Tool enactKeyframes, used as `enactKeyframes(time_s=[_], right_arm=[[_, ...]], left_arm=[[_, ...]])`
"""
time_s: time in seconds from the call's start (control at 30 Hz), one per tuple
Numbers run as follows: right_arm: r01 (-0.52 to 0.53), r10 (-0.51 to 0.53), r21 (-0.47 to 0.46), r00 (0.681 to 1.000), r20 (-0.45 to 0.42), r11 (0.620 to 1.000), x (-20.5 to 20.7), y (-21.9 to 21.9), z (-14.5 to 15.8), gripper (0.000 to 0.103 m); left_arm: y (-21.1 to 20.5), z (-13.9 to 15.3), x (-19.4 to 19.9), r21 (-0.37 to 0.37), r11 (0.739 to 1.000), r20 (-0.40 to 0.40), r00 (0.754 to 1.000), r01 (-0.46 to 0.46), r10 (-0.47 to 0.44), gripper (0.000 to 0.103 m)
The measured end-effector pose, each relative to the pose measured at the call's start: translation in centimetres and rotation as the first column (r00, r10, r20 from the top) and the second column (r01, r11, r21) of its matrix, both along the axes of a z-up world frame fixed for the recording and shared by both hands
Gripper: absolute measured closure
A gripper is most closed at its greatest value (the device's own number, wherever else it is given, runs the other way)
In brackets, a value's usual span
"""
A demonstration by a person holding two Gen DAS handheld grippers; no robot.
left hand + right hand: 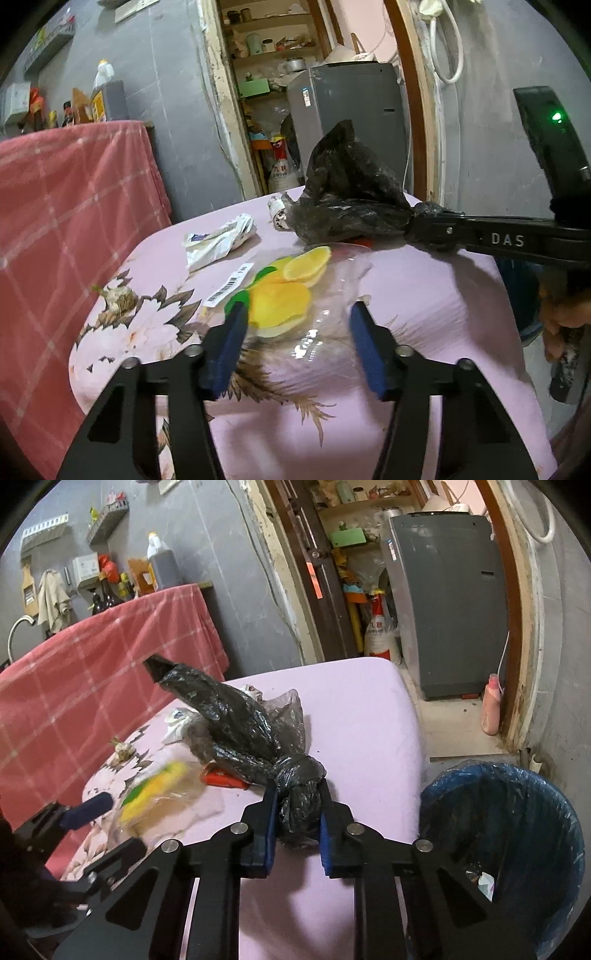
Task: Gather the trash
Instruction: 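Grasp the lemon-print bag with the left tool while the right tool grasps the black bag, then carry both bags over the blue bin and open both tools to drop them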
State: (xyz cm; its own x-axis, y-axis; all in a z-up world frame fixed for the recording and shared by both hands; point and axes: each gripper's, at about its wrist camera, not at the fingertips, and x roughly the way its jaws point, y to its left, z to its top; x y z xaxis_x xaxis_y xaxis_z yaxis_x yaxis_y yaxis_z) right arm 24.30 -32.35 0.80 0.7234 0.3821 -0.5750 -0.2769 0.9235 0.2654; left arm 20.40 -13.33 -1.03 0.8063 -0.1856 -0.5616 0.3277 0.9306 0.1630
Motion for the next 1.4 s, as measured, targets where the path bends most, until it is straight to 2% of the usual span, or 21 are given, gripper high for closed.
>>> enactKeyframes(time_s=[0.03,0.1,0.23,0.27,0.5,0.67,0.97,1.13,1.4], right_arm=[[0.004,-0.004,0.002,1.0,0.001,1.0,-0.2,0.0,0.0,0.088],[0.013,-0.013,-0.001,1.0,0.002,1.0,-0.4,-0.1,-0.2,0.088],[0.026,-0.026,0.016,1.0,0.003,1.0,-1.1,-0.2,-0.4,0.088],[0.027,-0.027,0.012,1.0,0.008,1.0,-1.3,-0.1,-0.4,0.088],[0.028,-0.029,0.013,0.999,0.028,1.0,-2.2,-0.3,-0.2,0.088],[0.053,-0.054,0.018,0.996,0.072,0.998,-3.2,-0.6,0.3,0.089],[0.104,-0.108,0.027,0.977,0.182,0.994,-5.3,-1.9,2.3,0.092],[0.199,-0.207,0.058,0.951,0.23,0.978,-6.4,-4.5,3.4,0.092],[0.352,-0.362,0.086,0.9,0.242,0.932,-8.0,-10.2,4.1,0.092]], left_arm=[[0.0,-0.1,0.1,0.007,1.0,-0.002,1.0,0.004,-0.004,0.063],[-0.3,-0.1,0.0,0.007,1.0,-0.016,1.0,0.022,-0.022,0.077],[-0.2,-0.2,-0.1,0.027,1.0,-0.006,1.0,-0.002,0.002,0.083],[0.0,-0.1,-0.1,0.018,1.0,-0.001,1.0,-0.014,0.014,0.087],[1.2,0.3,-0.9,-0.046,0.994,0.022,0.995,-0.1,0.101,0.095],[1.6,1.2,-2.8,-0.103,0.989,0.092,0.989,-0.107,0.117,0.096],[-0.8,3.2,-4.5,-0.17,0.983,0.189,0.977,-0.066,0.098,0.097],[-2.5,4.0,-4.8,-0.204,0.979,0.196,0.978,-0.03,0.071,0.097],[-7.1,5.1,-5.1,-0.243,0.968,0.222,0.975,0.07,-0.015,0.097]])
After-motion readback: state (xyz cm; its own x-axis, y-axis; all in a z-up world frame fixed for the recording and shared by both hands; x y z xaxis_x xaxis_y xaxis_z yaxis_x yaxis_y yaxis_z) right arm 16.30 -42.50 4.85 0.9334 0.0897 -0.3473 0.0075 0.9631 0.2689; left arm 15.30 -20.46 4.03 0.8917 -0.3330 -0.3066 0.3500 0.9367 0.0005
